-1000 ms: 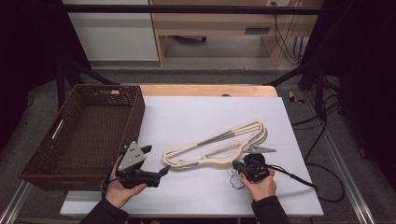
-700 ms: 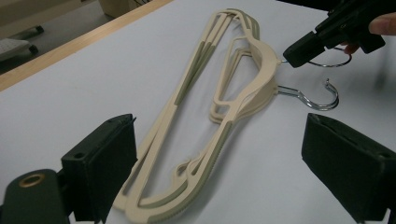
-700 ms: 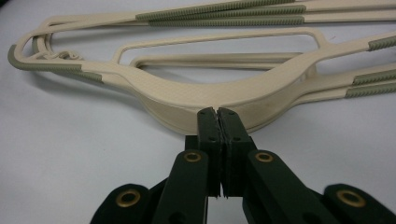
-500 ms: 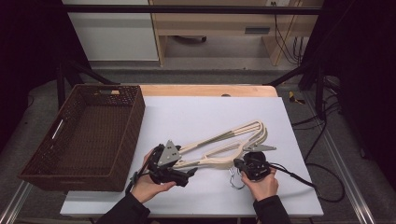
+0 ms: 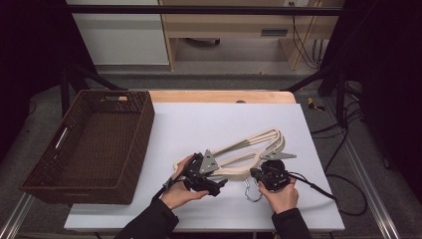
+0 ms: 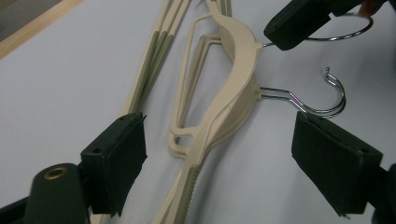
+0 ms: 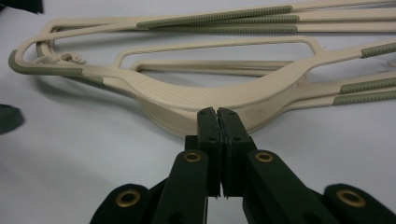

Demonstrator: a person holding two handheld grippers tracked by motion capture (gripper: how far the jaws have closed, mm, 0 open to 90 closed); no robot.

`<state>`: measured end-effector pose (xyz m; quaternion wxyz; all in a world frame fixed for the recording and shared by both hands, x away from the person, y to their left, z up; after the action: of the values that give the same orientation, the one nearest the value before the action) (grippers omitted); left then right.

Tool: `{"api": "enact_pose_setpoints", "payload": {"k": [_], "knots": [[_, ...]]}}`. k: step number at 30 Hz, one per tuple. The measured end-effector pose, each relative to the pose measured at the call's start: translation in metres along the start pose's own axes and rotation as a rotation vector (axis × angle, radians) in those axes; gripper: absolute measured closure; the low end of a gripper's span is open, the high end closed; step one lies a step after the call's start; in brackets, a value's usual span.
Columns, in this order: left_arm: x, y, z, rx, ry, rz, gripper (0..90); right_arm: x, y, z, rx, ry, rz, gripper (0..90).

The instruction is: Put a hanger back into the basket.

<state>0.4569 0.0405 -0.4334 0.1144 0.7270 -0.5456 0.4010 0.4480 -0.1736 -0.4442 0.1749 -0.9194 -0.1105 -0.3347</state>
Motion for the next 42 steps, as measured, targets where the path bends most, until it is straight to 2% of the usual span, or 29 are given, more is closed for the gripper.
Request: {"api": "enact_pose_setpoints", "payload": {"k": [6,9,12,16,23,27,31,38,42], "knots": [[0.008,-0.001,0.022,0.0,-0.018,0.024,26.0,0.001,-0.001,-0.001,-0.009,-0.001,-0.009,89.2],[0.01,0.0,0.031,-0.01,-0.034,0.058,28.4,0.002,-0.001,-0.002,-0.007,-0.001,-0.012,89.2],[0.012,0.002,0.043,0.002,-0.05,0.09,32.4,0.002,-0.002,-0.003,-0.004,-0.002,-0.007,89.2],[0.013,0.003,0.051,0.005,-0.049,0.111,40.1,0.002,-0.002,-0.003,-0.003,-0.003,-0.007,89.2],[0.013,0.006,0.062,0.016,-0.084,0.144,51.3,0.003,-0.002,-0.005,0.002,0.001,-0.008,89.1],[0.013,0.008,0.066,0.01,-0.104,0.157,57.1,0.004,-0.003,-0.007,0.01,0.003,-0.008,89.0],[0.013,0.009,0.065,0.015,-0.097,0.167,65.7,0.004,-0.003,-0.007,0.01,-0.001,-0.011,89.0],[0.015,0.014,0.063,0.038,-0.085,0.19,69.3,0.005,-0.003,-0.011,0.022,0.008,-0.015,88.3],[0.016,0.013,0.059,0.051,-0.089,0.199,71.6,0.009,-0.002,-0.021,0.068,0.065,-0.008,80.2]]}}
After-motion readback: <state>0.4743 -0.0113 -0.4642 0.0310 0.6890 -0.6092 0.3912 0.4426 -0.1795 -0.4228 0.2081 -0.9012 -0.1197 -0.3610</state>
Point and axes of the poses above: each handheld gripper's, and its own axes: z roughly forward along the jaws, x roughly out of its top, y roughly to its right, the point moved 2 cm from there along z, roughly forward along the jaws, and after that the axes turned 9 degrees about z, right-handed, at the moved point
